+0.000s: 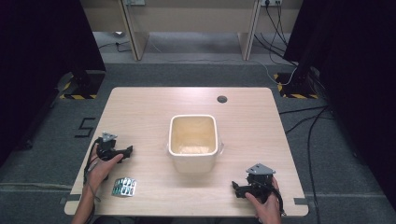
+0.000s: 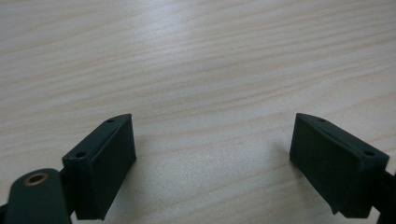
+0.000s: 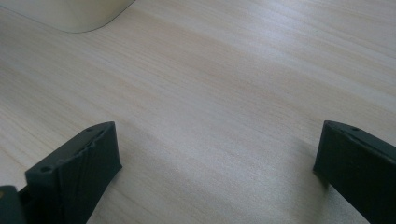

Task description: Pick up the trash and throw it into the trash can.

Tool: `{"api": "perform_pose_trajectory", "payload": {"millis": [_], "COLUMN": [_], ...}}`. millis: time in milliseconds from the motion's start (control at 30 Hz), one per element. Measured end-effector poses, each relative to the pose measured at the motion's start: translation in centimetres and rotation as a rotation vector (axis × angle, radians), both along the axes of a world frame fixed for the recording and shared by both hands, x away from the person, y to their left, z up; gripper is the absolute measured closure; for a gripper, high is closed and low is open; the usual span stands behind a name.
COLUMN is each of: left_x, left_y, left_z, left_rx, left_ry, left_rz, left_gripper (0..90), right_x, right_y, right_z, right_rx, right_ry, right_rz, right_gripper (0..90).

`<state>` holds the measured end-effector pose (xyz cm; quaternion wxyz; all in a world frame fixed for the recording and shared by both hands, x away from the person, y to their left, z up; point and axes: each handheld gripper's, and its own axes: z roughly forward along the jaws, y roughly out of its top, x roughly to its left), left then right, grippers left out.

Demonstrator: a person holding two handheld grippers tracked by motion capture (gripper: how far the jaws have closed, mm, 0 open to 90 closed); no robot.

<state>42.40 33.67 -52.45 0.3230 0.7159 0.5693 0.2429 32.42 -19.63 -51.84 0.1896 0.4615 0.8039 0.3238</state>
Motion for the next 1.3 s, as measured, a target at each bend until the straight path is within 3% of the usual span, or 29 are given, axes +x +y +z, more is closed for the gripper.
{"api": "perform_pose_trajectory", "payload": {"millis": [567, 767, 933, 1300], "left_x": [0.0, -0.3, -1.4, -4.2], "left_y": [0.1, 0.3, 0.3, -0.6], "left_z": [0.0, 0.2, 1.3, 2.1], "left_rx": [-0.008, -0.059, -0.088, -0.094], "left_ry": [0.003, 0.007, -0.006, 0.006], "left_rz": [-0.011, -0.024, -0.035, -0.066], "left_gripper": [12.6, 14.8, 14.8, 14.7], "right_x": [0.0, 0.0, 0.0, 0.0], "right_y": [0.1, 0.1, 0.1, 0.1], "right_z": [0.0, 0.0, 0.0, 0.0], "right_rx": [-0.001, -0.001, -0.001, -0.001], "right_ry": [-0.002, -0.002, -0.002, -0.002], "right_rz": [-0.002, -0.002, -0.002, -0.002], "right_gripper": [0.1, 0.1, 0.1, 0.0]}}
